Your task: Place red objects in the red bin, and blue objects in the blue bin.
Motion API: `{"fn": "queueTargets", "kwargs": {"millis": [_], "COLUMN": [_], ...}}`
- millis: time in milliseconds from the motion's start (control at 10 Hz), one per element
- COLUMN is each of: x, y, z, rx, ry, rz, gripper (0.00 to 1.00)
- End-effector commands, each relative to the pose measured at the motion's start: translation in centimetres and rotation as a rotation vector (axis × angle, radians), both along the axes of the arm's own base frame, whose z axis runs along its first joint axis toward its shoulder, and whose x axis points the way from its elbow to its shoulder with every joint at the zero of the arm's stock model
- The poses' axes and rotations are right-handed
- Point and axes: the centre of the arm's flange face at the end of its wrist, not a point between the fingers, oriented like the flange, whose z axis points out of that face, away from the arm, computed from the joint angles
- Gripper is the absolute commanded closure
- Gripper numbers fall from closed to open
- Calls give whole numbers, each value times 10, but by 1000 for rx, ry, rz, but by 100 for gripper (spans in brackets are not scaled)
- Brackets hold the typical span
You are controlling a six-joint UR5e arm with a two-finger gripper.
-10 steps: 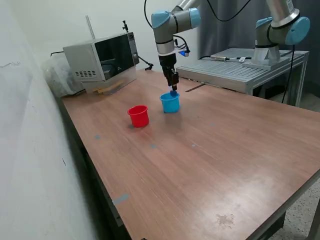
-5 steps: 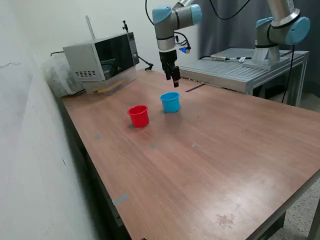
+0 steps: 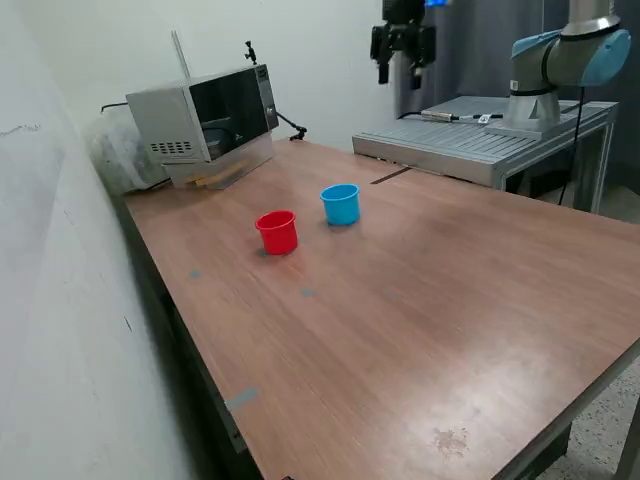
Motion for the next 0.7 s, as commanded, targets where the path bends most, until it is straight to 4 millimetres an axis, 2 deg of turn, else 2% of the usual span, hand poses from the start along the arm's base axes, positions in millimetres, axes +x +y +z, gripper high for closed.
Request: {"fn": "queueTargets", "kwargs": {"millis": [0, 200, 300, 600], "x": [114, 135, 141, 171], "y": [-130, -130, -125, -96], "z": [76, 91, 89, 53], "rx": [-46, -50, -44, -4], "ry": [74, 33, -23, -399], "rz": [273, 282, 273, 216], "gripper": [0, 0, 0, 0]}}
